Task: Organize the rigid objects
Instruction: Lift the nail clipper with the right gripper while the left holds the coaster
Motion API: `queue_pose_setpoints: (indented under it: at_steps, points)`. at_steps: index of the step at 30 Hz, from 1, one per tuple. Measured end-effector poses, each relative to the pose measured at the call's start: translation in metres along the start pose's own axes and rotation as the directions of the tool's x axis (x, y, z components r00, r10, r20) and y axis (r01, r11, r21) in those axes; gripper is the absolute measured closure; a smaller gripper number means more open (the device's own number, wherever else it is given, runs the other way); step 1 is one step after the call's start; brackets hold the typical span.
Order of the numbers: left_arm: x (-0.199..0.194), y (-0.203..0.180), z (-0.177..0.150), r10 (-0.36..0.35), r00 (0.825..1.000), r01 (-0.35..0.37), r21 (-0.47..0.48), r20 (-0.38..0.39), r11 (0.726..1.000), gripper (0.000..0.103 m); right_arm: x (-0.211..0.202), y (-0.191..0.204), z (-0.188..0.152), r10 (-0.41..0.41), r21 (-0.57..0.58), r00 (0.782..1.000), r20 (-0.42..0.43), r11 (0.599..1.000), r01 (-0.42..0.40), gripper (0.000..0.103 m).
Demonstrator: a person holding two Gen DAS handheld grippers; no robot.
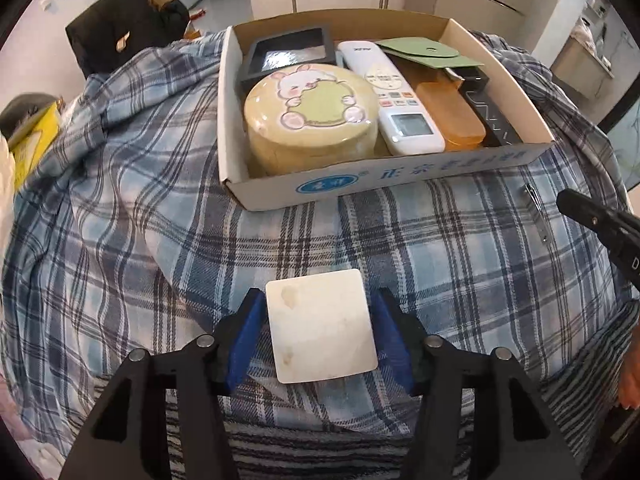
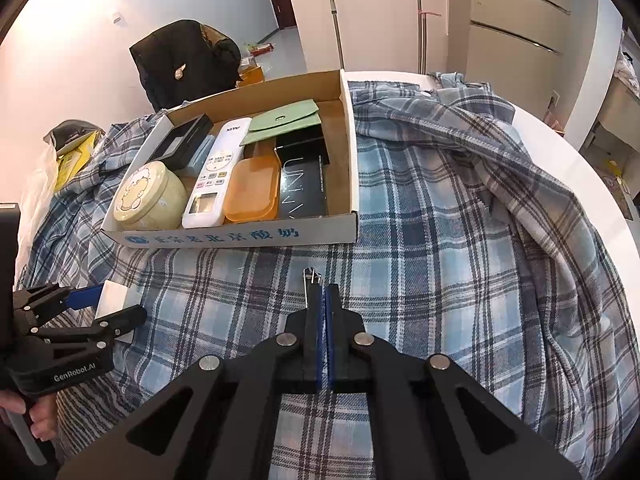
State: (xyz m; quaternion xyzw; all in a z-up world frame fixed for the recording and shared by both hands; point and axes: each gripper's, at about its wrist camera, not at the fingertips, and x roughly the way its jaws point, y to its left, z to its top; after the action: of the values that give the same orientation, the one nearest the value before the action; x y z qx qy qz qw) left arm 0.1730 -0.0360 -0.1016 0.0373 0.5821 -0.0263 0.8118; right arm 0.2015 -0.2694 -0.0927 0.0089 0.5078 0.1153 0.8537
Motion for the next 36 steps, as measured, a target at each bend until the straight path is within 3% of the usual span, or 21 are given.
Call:
queue_pose_setpoints:
  at_steps: [5,8,11,12,17,18,22,27,31,33,36]
  points:
    - [-0.009,-0.004,-0.003,0.003,0.998,-0.004,0.024,0.065,1.0,0.055,0.001,-0.002,-0.001,-0.013,0.0,1.0,-0.001,1.0,0.013,0.103]
    - [-0.031,-0.001,-0.006,-0.078,0.982,0.074,0.028,0.172,0.997,0.055,-0.001,-0.004,-0.001,-0.014,0.002,1.0,0.004,1.0,0.014,0.103]
    - [-0.056,0.005,-0.01,-0.174,0.935,0.17,0.041,0.309,0.985,0.055,-0.001,-0.004,-0.001,-0.006,0.007,1.0,0.007,1.0,0.006,0.103]
    - [-0.064,0.007,-0.011,-0.216,0.912,0.212,0.05,0.349,0.976,0.055,-0.001,-0.004,-0.001,-0.003,0.011,1.0,0.005,1.0,0.003,0.103]
    - [-0.065,0.024,-0.017,-0.347,0.84,0.358,0.056,0.418,0.932,0.055,0.014,-0.008,-0.001,0.048,0.039,0.998,-0.05,0.998,-0.046,0.103]
    - [-0.061,0.024,-0.017,-0.355,0.837,0.368,0.05,0.416,0.928,0.055,0.016,-0.007,-0.002,0.055,0.044,0.997,-0.053,0.998,-0.052,0.103]
    - [-0.043,0.027,-0.015,-0.345,0.868,0.362,0.02,0.357,0.932,0.055,0.016,0.0,0.001,-0.029,0.007,0.999,-0.023,1.0,0.03,0.103]
    - [-0.034,0.032,-0.016,-0.334,0.871,0.357,0.003,0.361,0.934,0.055,0.027,0.012,0.002,-0.056,-0.03,0.996,-0.07,0.998,0.054,0.103]
    - [-0.03,0.035,-0.017,-0.347,0.87,0.373,-0.009,0.35,0.928,0.055,0.028,0.014,0.003,-0.006,-0.009,0.995,-0.095,1.0,0.005,0.103]
    - [-0.022,0.041,-0.014,-0.386,0.862,0.417,-0.029,0.328,0.908,0.055,0.027,0.016,0.003,0.024,0.001,0.993,-0.119,1.0,-0.024,0.102]
    - [-0.006,0.05,-0.011,-0.422,0.865,0.458,-0.085,0.271,0.885,0.055,0.028,0.018,0.002,0.082,0.028,0.986,-0.148,0.997,-0.078,0.103]
